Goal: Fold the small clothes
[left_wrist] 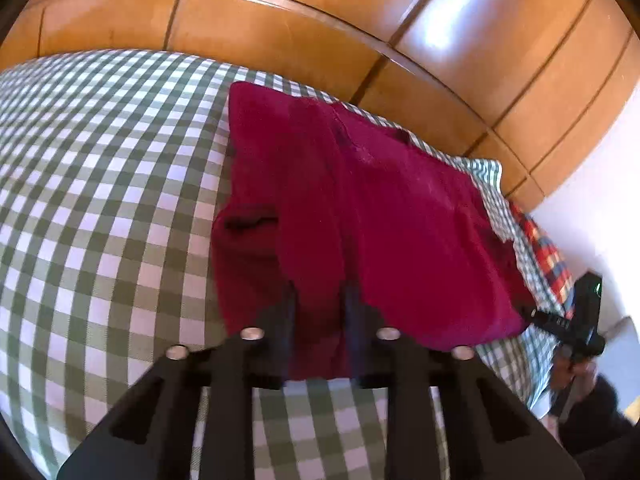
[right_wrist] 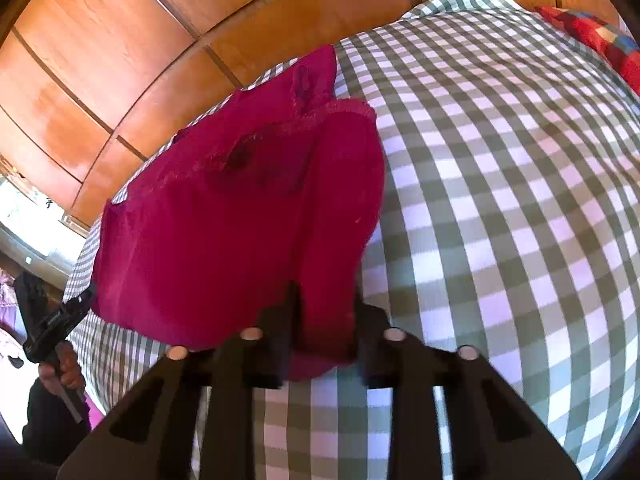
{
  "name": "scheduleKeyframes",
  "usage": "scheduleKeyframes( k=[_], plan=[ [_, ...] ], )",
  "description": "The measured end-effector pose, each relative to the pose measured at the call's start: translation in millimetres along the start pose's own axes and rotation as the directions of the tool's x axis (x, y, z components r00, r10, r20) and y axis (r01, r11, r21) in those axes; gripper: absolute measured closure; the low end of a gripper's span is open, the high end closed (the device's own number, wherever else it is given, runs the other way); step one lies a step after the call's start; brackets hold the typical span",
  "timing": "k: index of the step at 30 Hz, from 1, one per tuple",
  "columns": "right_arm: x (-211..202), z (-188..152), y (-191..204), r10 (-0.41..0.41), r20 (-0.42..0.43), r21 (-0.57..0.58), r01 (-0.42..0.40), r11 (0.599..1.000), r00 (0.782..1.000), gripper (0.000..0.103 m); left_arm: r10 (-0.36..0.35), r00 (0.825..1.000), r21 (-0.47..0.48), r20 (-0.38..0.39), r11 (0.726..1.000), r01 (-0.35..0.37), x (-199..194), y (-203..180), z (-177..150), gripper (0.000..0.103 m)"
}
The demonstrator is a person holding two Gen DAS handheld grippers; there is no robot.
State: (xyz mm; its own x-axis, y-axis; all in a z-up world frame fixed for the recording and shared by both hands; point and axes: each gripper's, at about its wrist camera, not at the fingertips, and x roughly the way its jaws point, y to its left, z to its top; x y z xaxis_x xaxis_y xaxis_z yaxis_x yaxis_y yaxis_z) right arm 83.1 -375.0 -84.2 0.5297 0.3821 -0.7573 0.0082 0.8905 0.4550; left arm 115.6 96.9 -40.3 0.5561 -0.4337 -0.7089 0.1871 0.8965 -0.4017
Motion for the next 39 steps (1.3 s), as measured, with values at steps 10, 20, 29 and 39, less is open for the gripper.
scheduleKeyframes(
  k=[10, 20, 29, 39],
  plan=[
    [-59, -33, -4, -0.038, -0.036, -0.18, 0.031, 0.983, 0.999, 0.091, -0.133, 0.991, 0.06, -0.015, 0.989, 0.133, -89, -12, -74, 0.097],
    [-83, -79, -28, -0.046, -0.074, -0.164, 0.033, 0.986, 0.996, 0.05, -0.12, 0.992, -0.078, -0.045, 0.99, 0.116, -103, -7, -147, 0.06],
    [-46, -28, -22, -0.12, -0.014, -0.165, 0.116, 0.979, 0.993, 0.053, -0.133, 0.991, -0.047, 0.029, 0.99, 0.134, -61, -17, -89, 0.026],
    [-90, -29, 19, -0.074, 0.087, -0.31, 0.097, 0.946, 0.993, 0.096, -0.181, 0.979, -0.012, 0.091, 0.983, 0.183, -68, -27, -98, 0.096]
  ],
)
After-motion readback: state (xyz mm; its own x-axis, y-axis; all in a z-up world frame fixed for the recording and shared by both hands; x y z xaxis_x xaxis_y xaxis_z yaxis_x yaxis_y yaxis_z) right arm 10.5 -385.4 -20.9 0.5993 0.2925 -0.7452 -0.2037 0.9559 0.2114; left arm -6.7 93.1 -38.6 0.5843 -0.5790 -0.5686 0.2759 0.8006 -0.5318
